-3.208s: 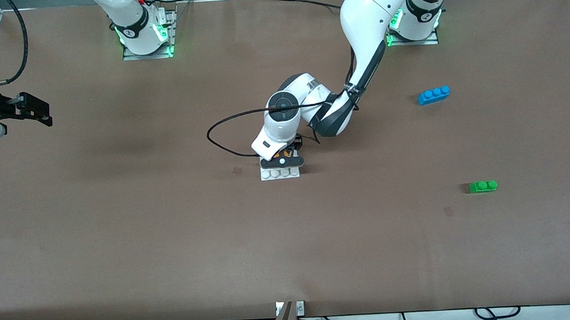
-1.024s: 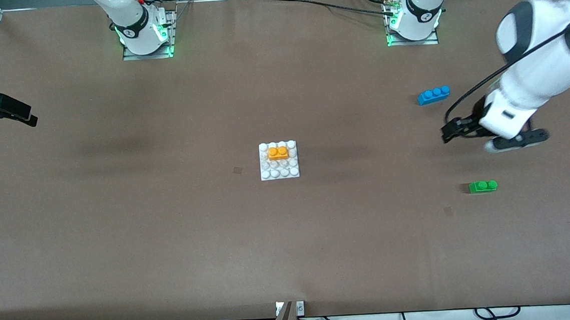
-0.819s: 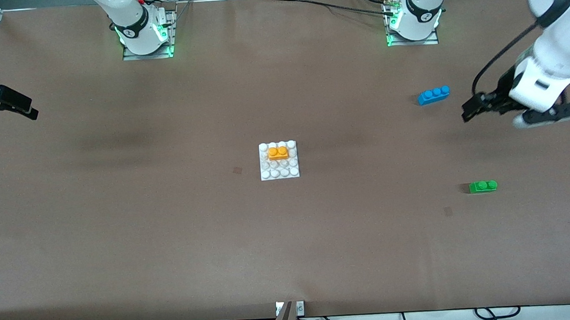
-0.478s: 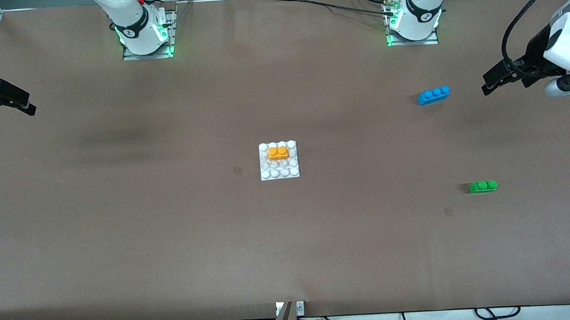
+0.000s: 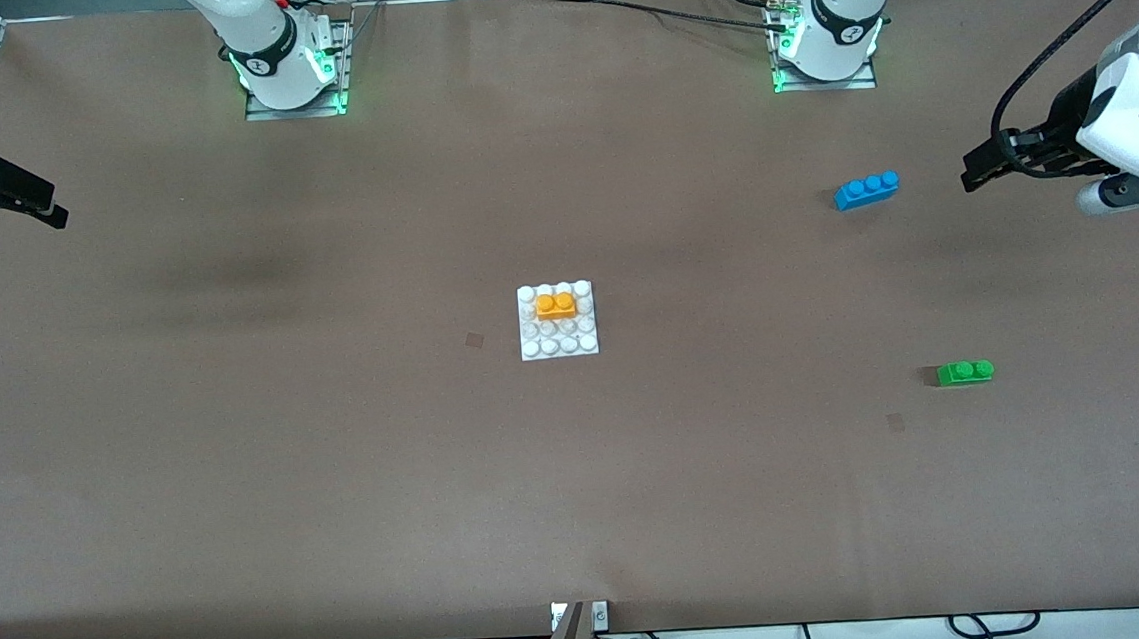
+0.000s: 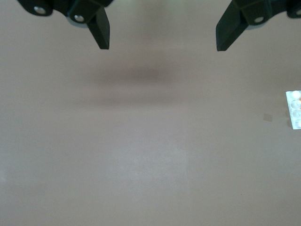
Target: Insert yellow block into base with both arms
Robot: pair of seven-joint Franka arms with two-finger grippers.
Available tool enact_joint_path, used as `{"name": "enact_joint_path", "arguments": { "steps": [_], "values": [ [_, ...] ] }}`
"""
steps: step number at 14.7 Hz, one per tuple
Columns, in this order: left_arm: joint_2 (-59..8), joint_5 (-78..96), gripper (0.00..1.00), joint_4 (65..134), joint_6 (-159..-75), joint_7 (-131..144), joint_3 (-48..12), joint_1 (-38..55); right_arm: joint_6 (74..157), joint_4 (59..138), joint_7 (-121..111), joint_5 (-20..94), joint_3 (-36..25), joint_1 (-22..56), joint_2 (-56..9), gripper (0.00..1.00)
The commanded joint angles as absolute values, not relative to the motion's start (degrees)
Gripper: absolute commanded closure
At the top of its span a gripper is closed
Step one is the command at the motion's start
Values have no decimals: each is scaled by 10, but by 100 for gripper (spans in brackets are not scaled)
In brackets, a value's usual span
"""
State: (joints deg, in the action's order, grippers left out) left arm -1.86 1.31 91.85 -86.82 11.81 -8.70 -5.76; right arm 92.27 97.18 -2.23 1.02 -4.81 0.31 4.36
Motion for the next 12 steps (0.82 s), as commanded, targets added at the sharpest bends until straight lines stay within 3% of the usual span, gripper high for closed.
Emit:
{"name": "enact_joint_path", "arguments": {
  "steps": [1,7,12],
  "values": [
    [-33,1,0,893,-850,103,-100,-76,911,963,-33,12,-47,-2,43,0],
    [-31,2,0,896,-848,103,-105,-74,911,964,-36,11,-47,-1,40,0],
    [-31,-1,0,894,-847,105,-71,-30,911,963,-37,11,-46,1,40,0]
  ]
}}
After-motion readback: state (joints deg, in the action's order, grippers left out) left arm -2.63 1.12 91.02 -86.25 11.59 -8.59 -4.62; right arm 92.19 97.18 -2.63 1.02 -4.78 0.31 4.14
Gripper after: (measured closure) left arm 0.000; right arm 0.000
